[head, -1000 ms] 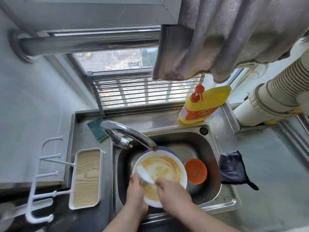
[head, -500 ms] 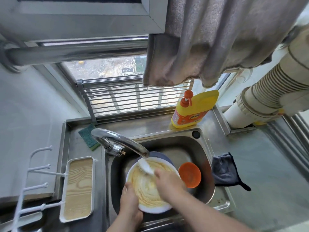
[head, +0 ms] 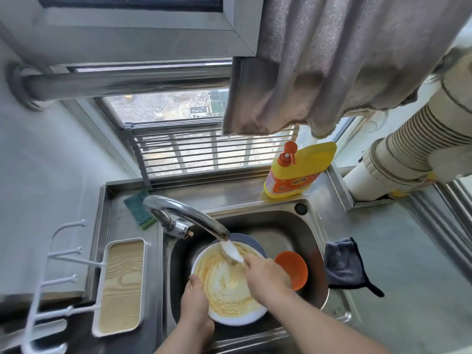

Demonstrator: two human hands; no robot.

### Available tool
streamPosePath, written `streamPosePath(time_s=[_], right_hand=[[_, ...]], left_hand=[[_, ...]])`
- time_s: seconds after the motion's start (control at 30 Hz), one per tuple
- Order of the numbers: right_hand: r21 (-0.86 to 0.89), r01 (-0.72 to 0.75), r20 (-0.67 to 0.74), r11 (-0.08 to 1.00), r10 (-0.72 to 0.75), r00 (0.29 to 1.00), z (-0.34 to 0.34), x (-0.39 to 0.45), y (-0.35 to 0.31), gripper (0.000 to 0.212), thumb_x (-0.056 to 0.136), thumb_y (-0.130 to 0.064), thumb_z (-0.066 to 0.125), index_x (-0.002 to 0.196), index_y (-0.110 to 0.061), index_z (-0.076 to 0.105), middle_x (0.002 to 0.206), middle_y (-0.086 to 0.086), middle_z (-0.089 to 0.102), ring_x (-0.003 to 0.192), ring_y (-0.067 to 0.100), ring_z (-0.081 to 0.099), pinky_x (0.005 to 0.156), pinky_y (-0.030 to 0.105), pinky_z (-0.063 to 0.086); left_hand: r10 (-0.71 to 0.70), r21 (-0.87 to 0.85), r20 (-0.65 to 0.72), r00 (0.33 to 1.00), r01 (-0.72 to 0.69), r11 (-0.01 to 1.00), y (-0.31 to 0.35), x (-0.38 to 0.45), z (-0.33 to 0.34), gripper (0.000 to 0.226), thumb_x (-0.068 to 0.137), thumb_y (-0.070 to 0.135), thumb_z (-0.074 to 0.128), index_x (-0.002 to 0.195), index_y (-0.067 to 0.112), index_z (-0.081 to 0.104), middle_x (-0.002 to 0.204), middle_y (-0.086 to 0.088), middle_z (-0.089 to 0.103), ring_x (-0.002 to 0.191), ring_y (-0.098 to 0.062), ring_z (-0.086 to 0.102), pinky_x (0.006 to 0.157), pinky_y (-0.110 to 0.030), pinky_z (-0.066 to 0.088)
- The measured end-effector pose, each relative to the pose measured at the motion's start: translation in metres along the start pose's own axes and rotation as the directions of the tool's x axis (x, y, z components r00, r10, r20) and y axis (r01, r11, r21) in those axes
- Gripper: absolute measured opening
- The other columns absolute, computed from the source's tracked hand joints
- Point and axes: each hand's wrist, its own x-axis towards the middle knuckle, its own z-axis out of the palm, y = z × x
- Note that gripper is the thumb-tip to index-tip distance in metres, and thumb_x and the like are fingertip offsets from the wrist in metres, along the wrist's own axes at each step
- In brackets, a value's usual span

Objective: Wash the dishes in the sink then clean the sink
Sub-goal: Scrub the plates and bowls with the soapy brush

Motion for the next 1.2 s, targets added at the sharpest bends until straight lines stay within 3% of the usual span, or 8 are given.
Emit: streamPosePath(time_s=[0.13, 0.27, 0.43, 0.63, 0.7, 0.8, 1.0, 1.2], right_hand=[[0.03, -0.093, 0.081, 0.995, 0.09, 0.993, 0.009, -0.037, 0.047, 0.01, 0.1, -0.029, 0.038, 0.106, -0.03, 0.045, 0.1, 0.003, 0.066, 0.095, 0.032, 0.066, 0.075, 0.04, 0.052], [0.219, -0.048, 0.17, 0.975, 0.01, 0.985, 0.03, -0.071, 0.004, 0.019, 0.097, -0.044, 0.041, 0.113, -0.039, 0.049, 0.117, 0.003, 0.067, 0.109, 0.024, 0.064, 0.09, 0.035, 0.05], [0.362, 0.022, 0.08, 0.932, -0.055, 0.995, 0.015, -0.041, -0.031, 0.024, 0.102, -0.039, 0.04, 0.118, -0.037, 0.058, 0.119, -0.003, 0.068, 0.109, 0.023, 0.061, 0.089, 0.038, 0.051], [0.225, 0.082, 0.185, 0.971, -0.125, 0.975, 0.007, -0.077, 0.019, 0.012, 0.097, -0.053, 0.044, 0.109, -0.054, 0.048, 0.112, -0.002, 0.07, 0.107, 0.02, 0.065, 0.089, 0.035, 0.051], [0.21, 0.091, 0.192, 0.973, -0.132, 0.972, 0.003, -0.076, 0.024, 0.006, 0.098, -0.054, 0.045, 0.103, -0.055, 0.048, 0.111, -0.003, 0.069, 0.107, 0.019, 0.064, 0.089, 0.035, 0.051], [0.296, 0.091, 0.185, 0.951, -0.15, 0.971, 0.005, -0.067, 0.002, 0.019, 0.099, -0.05, 0.046, 0.115, -0.045, 0.055, 0.116, -0.003, 0.069, 0.109, 0.02, 0.062, 0.094, 0.037, 0.052], [0.246, 0.032, 0.023, 0.969, -0.039, 0.999, 0.006, -0.013, -0.016, 0.026, 0.104, -0.038, 0.033, 0.111, -0.038, 0.058, 0.104, -0.006, 0.069, 0.094, 0.023, 0.064, 0.08, 0.043, 0.056], [0.061, -0.138, 0.058, 0.988, 0.135, 0.989, 0.01, -0.018, 0.057, 0.018, 0.104, -0.031, 0.03, 0.114, -0.037, 0.045, 0.107, 0.006, 0.069, 0.097, 0.034, 0.067, 0.076, 0.04, 0.051]], left_hand=[[0.062, 0.043, -0.049, 0.997, -0.059, 0.997, 0.017, 0.012, -0.009, 0.045, 0.112, 0.05, 0.034, 0.143, 0.025, 0.055, 0.13, -0.015, 0.066, 0.116, -0.04, 0.065, 0.1, -0.066, 0.053], [0.079, 0.077, -0.059, 0.995, -0.074, 0.994, 0.005, 0.007, -0.004, 0.045, 0.112, 0.048, 0.035, 0.135, 0.018, 0.059, 0.122, -0.015, 0.069, 0.111, -0.039, 0.067, 0.102, -0.059, 0.054], [-0.005, -0.084, -0.01, 1.0, 0.004, 0.996, 0.004, -0.015, 0.013, 0.047, 0.113, 0.05, 0.028, 0.128, 0.019, 0.058, 0.114, -0.019, 0.073, 0.101, -0.04, 0.072, 0.089, -0.056, 0.06], [-0.042, -0.14, 0.082, 0.996, 0.054, 0.989, 0.023, 0.012, 0.001, 0.048, 0.109, 0.061, 0.027, 0.14, 0.03, 0.047, 0.133, -0.018, 0.065, 0.117, -0.048, 0.065, 0.097, -0.078, 0.046], [-0.097, -0.123, 0.11, 0.989, 0.11, 0.986, 0.022, 0.012, -0.001, 0.064, 0.105, 0.069, 0.027, 0.147, 0.026, 0.049, 0.133, -0.019, 0.068, 0.117, -0.048, 0.067, 0.096, -0.073, 0.051], [-0.154, -0.098, 0.195, 0.969, 0.175, 0.98, 0.013, -0.01, 0.005, 0.086, 0.101, 0.076, 0.019, 0.131, 0.011, 0.066, 0.121, -0.024, 0.074, 0.109, -0.045, 0.072, 0.096, -0.058, 0.057], [-0.063, -0.078, 0.139, 0.988, 0.074, 0.994, -0.011, -0.025, 0.014, 0.037, 0.116, 0.031, 0.032, 0.136, 0.014, 0.059, 0.109, -0.02, 0.078, 0.097, -0.04, 0.076, 0.082, -0.052, 0.062], [0.033, 0.052, 0.06, 0.998, -0.036, 0.998, 0.004, 0.0, 0.0, 0.038, 0.115, 0.039, 0.032, 0.139, 0.021, 0.054, 0.12, -0.014, 0.07, 0.103, -0.034, 0.069, 0.076, -0.045, 0.061]])
